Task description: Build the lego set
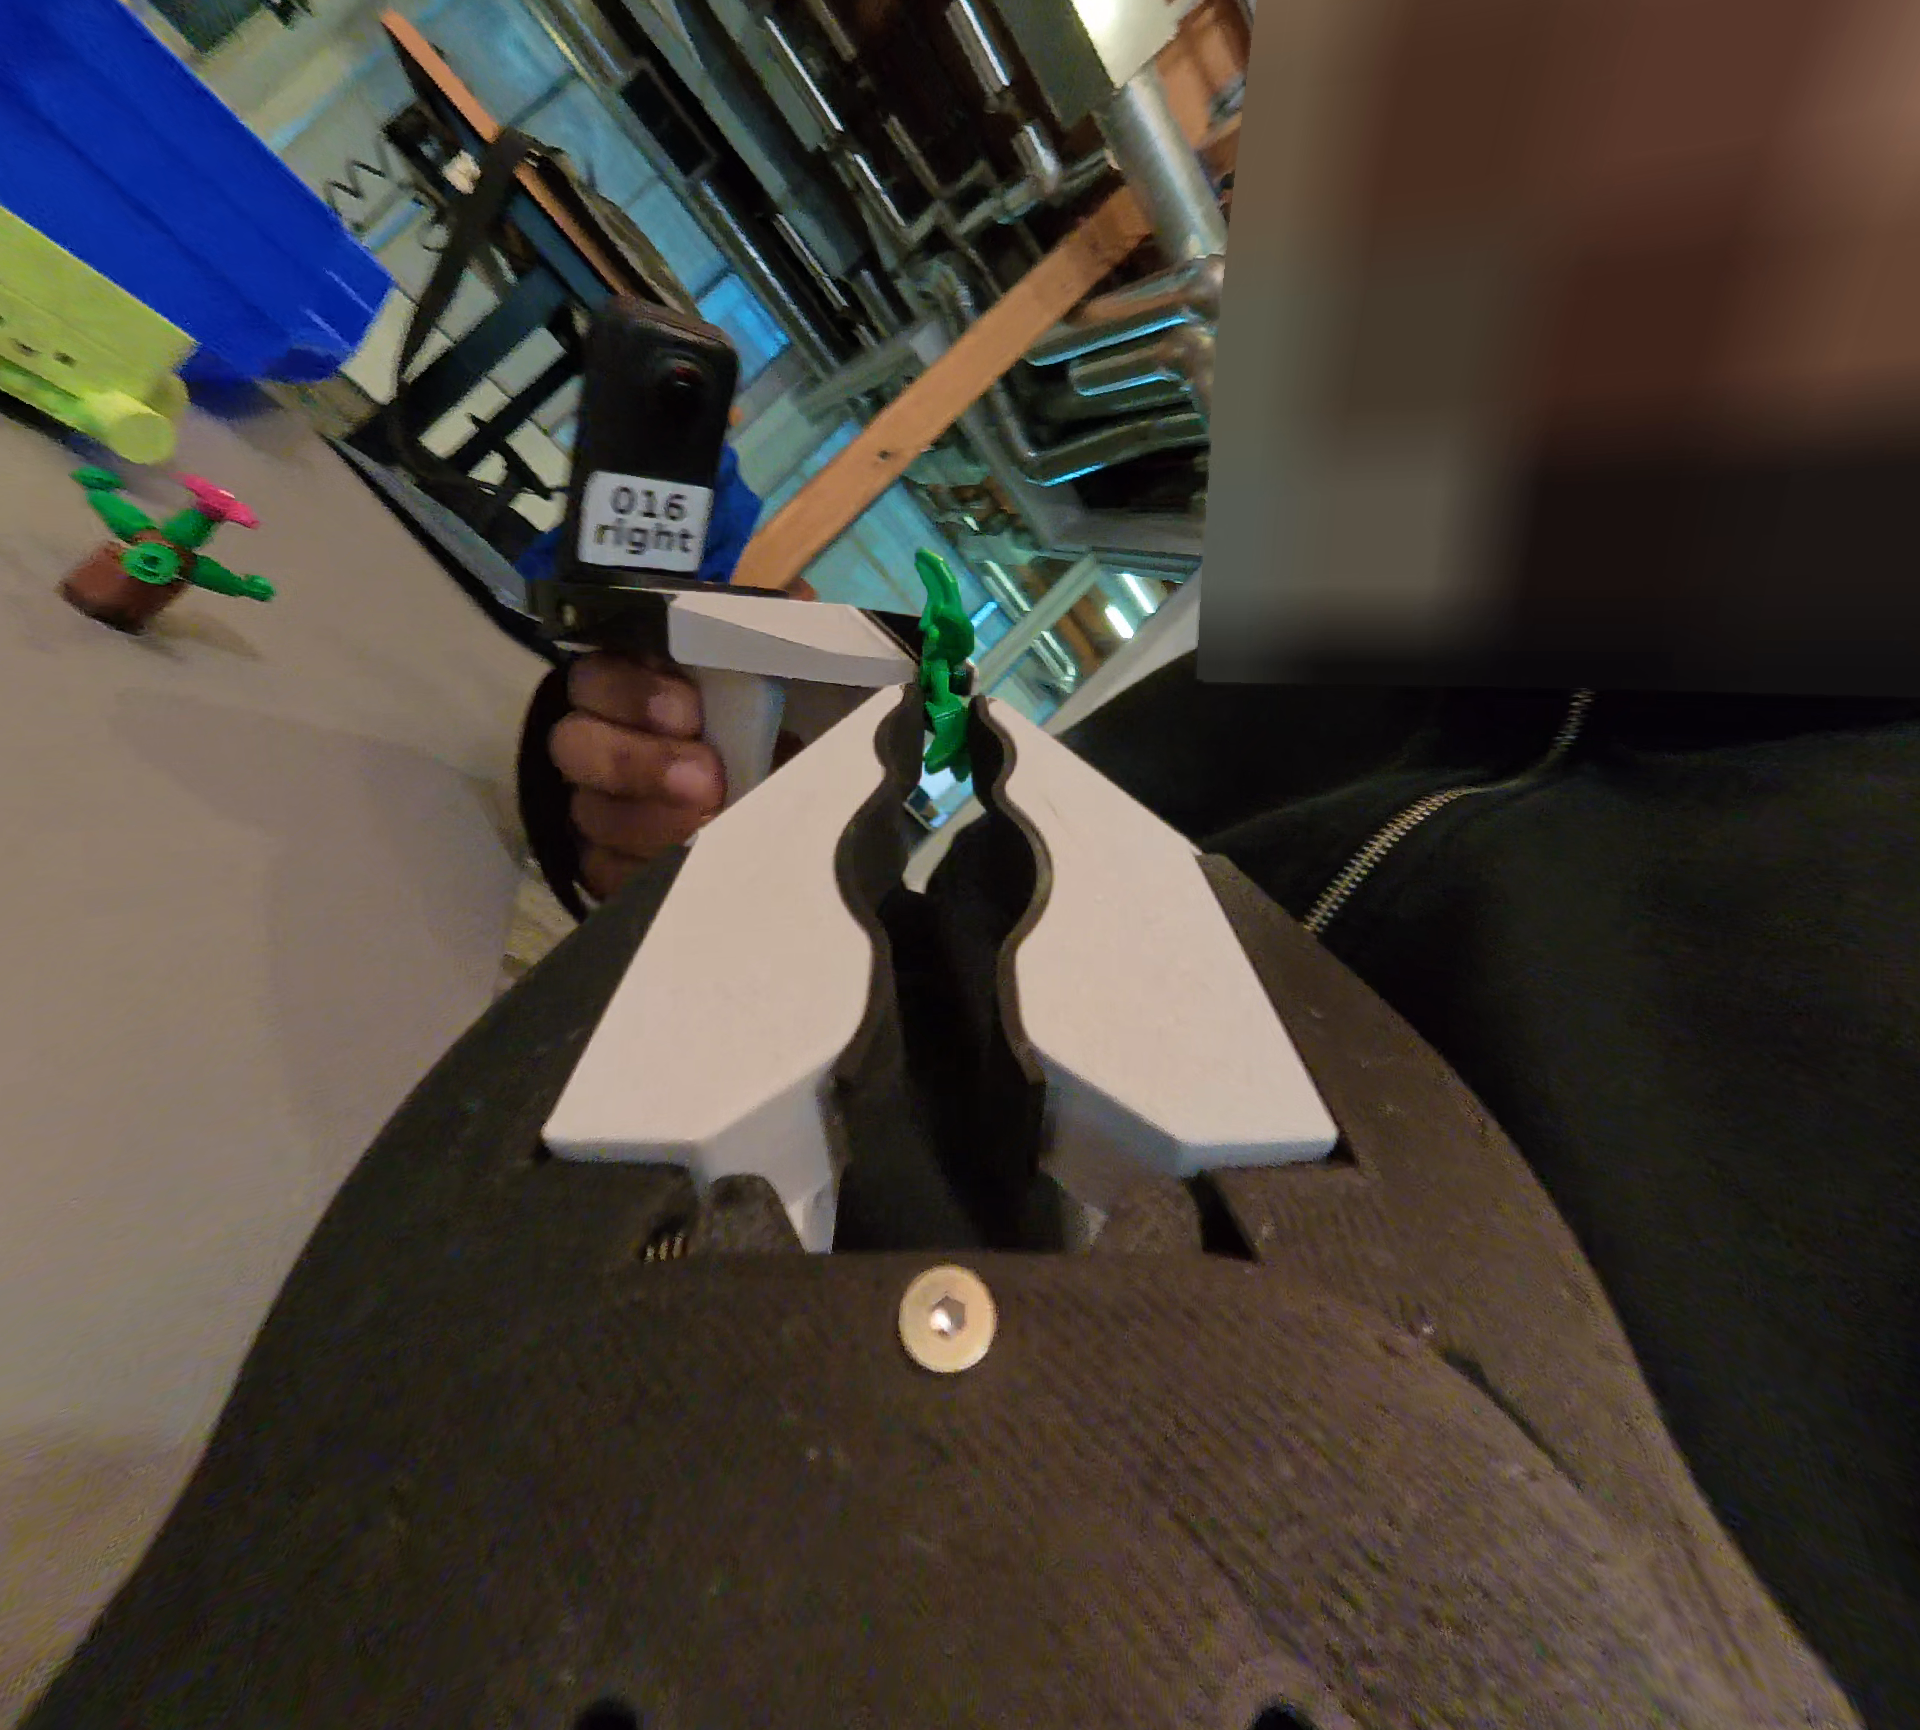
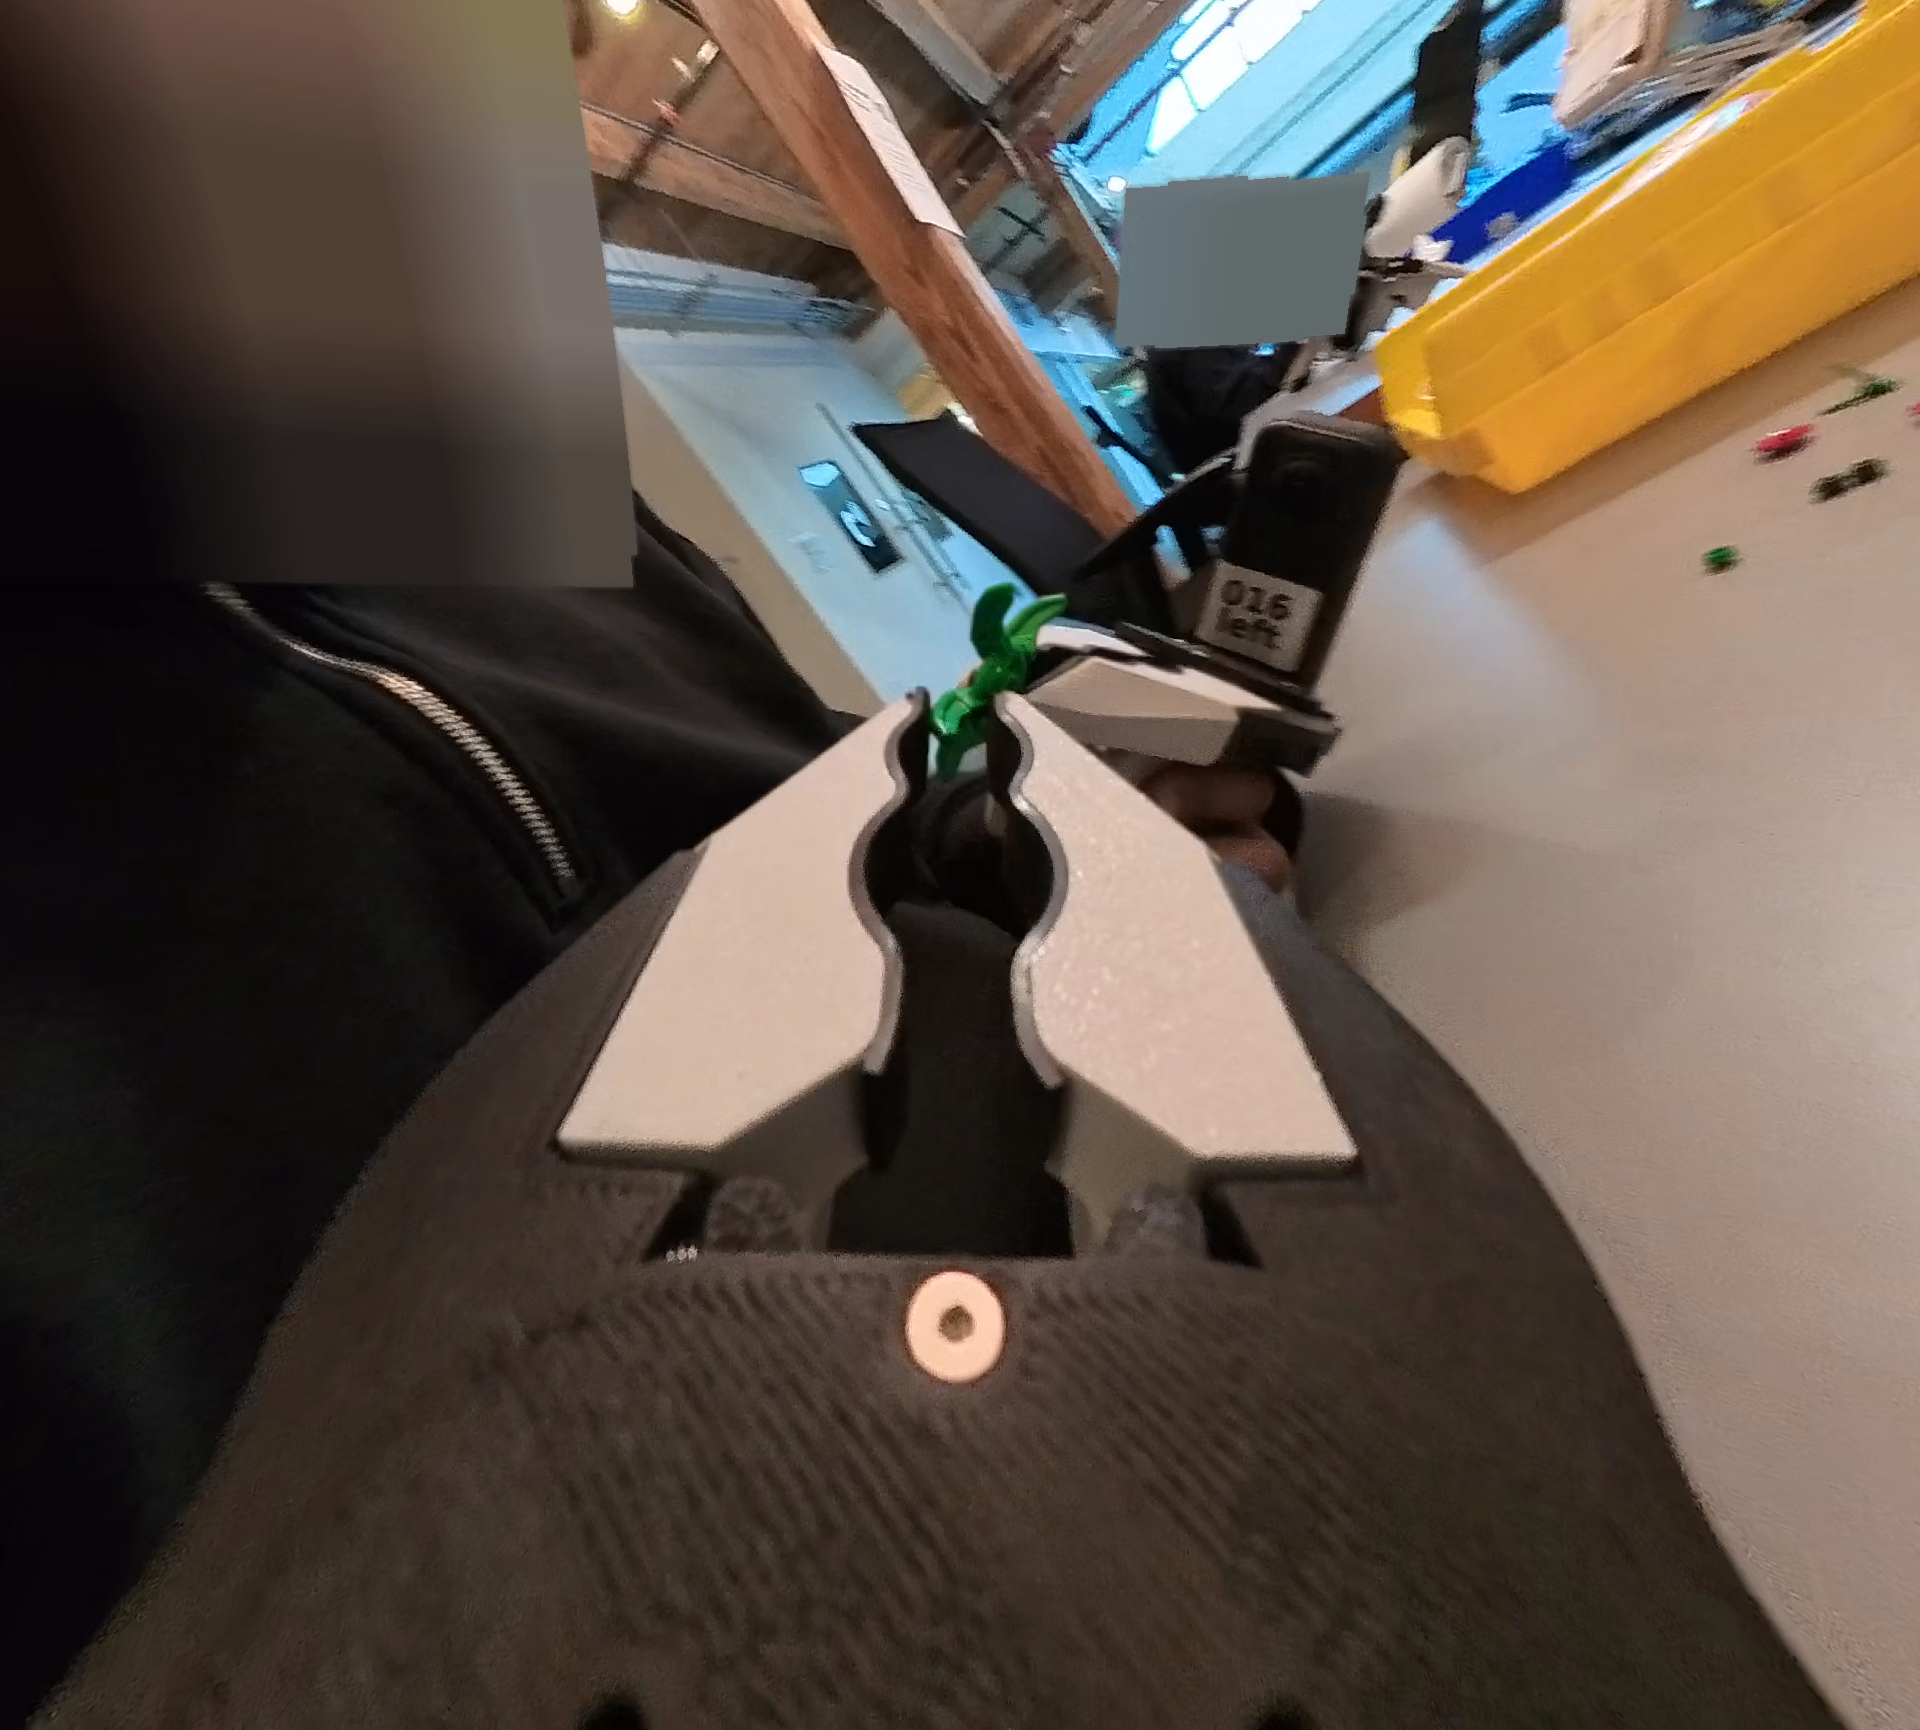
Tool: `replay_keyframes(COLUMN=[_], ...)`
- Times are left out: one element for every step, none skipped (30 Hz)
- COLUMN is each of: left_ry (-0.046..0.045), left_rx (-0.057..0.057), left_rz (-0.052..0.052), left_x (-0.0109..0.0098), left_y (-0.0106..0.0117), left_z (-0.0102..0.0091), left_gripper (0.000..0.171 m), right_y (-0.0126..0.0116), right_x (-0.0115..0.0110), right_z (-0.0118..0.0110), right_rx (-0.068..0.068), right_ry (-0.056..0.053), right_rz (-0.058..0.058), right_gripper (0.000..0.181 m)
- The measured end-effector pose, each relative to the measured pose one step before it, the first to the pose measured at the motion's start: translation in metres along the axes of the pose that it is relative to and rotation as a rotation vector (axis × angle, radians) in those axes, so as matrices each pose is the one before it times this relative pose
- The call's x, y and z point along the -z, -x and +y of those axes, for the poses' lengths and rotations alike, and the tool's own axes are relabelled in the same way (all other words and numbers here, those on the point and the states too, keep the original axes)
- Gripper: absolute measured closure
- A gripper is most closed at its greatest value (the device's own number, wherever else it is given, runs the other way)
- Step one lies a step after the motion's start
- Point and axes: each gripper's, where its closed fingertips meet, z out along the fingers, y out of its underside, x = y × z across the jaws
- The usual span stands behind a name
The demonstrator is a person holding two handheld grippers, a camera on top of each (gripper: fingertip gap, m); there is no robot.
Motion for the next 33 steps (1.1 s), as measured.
replay_keyframes(left_ry=[0.00264, -0.00413, -0.002, -0.0005, -0.00584, -0.01248, -0.01521, -0.01007, -0.00652, -0.00477, -0.00041, 0.00418, 0.00705, 0.00821, 0.00661, 0.00552, 0.00094, 0.00251, 0.0047, 0.00132, 0.0031, 0.00656, 0.00317, 0.00322, 0.00349, 0.00262, -0.0001, -0.00062, 0.00126, 0.00181, -0.00071, 0.00261, 0.00402], left_rx=[0.0109, -0.004, -0.0108, -0.0154, -0.0217, -0.0233, -0.0206, -0.0217, -0.0254, -0.022, -0.0167, -0.0136, -0.0083, -0.0044, -0.0029, -0.0007, -0.0011, -0.0003, 0.0022, -0.002, -0.0047, -0.0056, -0.0091, -0.0063, -0.0009, 0.005, 0.0085, 0.0117, 0.0171, 0.0206, 0.0156, 0.0125, 0.0103], left_rz=[0.0132, -0.0027, -0.0085, -0.0115, -0.0122, -0.009, -0.0161, -0.0276, -0.0273, -0.021, -0.0162, -0.0092, -0.0049, -0.0048, -0.0025, -0.0002, -0.0029, -0.0005, 0.0018, -0.0009, -0.0017, -0.0046, -0.0055, -0.0017, 0.0022, 0.0071, 0.0092, 0.0134, 0.0213, 0.0218, 0.018, 0.0172, 0.016], left_x=[-0.00062, -0.00017, 0.0002, 0.00042, 0.0008, 0.0011, 0.00138, 0.00159, 0.00132, 0.00104, 0.00041, -0.00024, -0.00077, -0.0009, -0.0009, -0.00079, -0.00049, -0.00038, -0.00038, -0.00015, -0.00022, -0.00038, -0.00024, -0.00022, -0.00011, -0.00006, -0.00012, -0.00029, -0.00056, -0.00063, -0.00051, -0.00048, -0.0005], left_y=[-0.00108, 0.00031, 0.00073, 0.00067, 0.00025, -0.00045, 0.00084, 0.00274, 0.00256, 0.00162, 0.0012, 0.00043, 0.0, 0.00032, 0.00008, -0.00011, 0.00028, 0.00005, -0.00017, -0.00008, -0.00008, 0.00033, 0.00018, -0.00022, -0.00044, -0.00066, -0.00077, -0.00121, -0.0021, -0.00191, -0.00166, -0.00176, -0.00177], left_z=[0.00071, -0.00024, -0.00047, -0.00063, -0.00168, -0.0026, -0.00325, -0.00232, -0.00162, -0.00126, -0.00053, 0.00043, 0.001, 0.00143, 0.00139, 0.00128, 0.00047, 0.00067, 0.00079, 0.0002, 0.00039, 0.00084, 0.00036, 0.00019, 0.0004, 0.00029, 0.00017, 0.00039, 0.00058, 0.00069, 0.00034, 0.00076, 0.00091], left_gripper=[0.167, 0.167, 0.167, 0.167, 0.167, 0.167, 0.167, 0.167, 0.167, 0.167, 0.167, 0.167, 0.167, 0.167, 0.167, 0.167, 0.167, 0.167, 0.167, 0.167, 0.167, 0.167, 0.167, 0.167, 0.167, 0.167, 0.167, 0.167, 0.167, 0.167, 0.167, 0.167, 0.167], right_y=[0.00208, 0.00028, -0.00066, -0.001, -0.0015, -0.00281, -0.00311, -0.00243, -0.00175, -0.00157, -0.00152, -0.00064, 0.00007, 0.00043, 0.00056, 0.00045, 0.00078, 0.001, -0.00026, -0.00056, -0.00057, -0.00055, -0.00031, 0.00023, 0.0004, 0.0006, 0.00081, 0.00103, 0.00179, 0.00239, 0.00213, 0.00205, 0.00218], right_x=[-0.00023, -0.00003, 0.00022, 0.00021, 0.00043, 0.0012, 0.00191, 0.00212, 0.00185, 0.00136, 0.00075, -0.00004, -0.0007, -0.00086, -0.00115, -0.00106, -0.00083, -0.00073, -0.00051, -0.00027, 0.00011, 0.00031, 0.00014, 0.00016, 0.00018, 0.0001, 0.00006, -0.00003, -0.00007, 0.00003, -0.00006, -0.00018, -0.00016], right_z=[-0.00061, -0.00124, -0.00079, -0.00017, -0.00029, -0.00138, -0.00245, -0.00266, -0.0026, -0.00232, -0.00175, -0.00072, 0.00019, 0.0009, 0.00135, 0.00137, 0.00124, 0.00138, 0.0012, 0.00091, 0.00037, 0.00031, 0.00045, 0.00023, 0.00027, 0.00031, 0.00047, 0.0003, 0.00021, 0.00019, 0.00004, 0.00034, 0.00034], right_rx=[-0.0283, -0.0167, -0.0027, 0.0075, 0.0142, 0.0193, 0.0217, 0.0204, 0.0191, 0.0184, 0.0162, 0.0142, 0.0091, 0.0036, -0.0008, -0.0023, -0.0012, 0.0003, 0.0023, 0.0046, 0.0038, 0.0017, -0.0007, -0.0018, -0.0049, -0.0069, -0.0071, -0.0075, -0.0111, -0.0163, -0.018, -0.0198, -0.0216], right_ry=[-0.0125, -0.0151, -0.0096, -0.0012, 0.0018, -0.0029, -0.0086, -0.0098, -0.0088, -0.0088, -0.007, -0.0029, 0.0008, 0.0041, 0.006, 0.0054, 0.0054, 0.0075, 0.0077, 0.0065, 0.0038, 0.0043, 0.0046, 0.0025, 0.0025, 0.0044, 0.0047, 0.003, 0.0019, 0.0006, -0.0016, -0.0017, -0.0023], right_rz=[-0.0303, -0.0144, -0.0012, 0.0069, 0.0157, 0.0267, 0.0306, 0.0256, 0.0204, 0.0191, 0.019, 0.0106, 0.0049, -0.0002, -0.0039, -0.0034, -0.0053, -0.0069, 0.0024, 0.006, 0.0053, 0.004, 0.0013, -0.0021, -0.0039, -0.0061, -0.0076, -0.0094, -0.0161, -0.0219, -0.0209, -0.0229, -0.0254], right_gripper=[0.172, 0.172, 0.172, 0.172, 0.171, 0.167, 0.163, 0.162, 0.162, 0.161, 0.161, 0.162, 0.162, 0.163, 0.164, 0.164, 0.166, 0.17, 0.171, 0.172, 0.174, 0.175, 0.175, 0.175, 0.175, 0.175, 0.175, 0.175, 0.175, 0.175, 0.175, 0.175, 0.175])
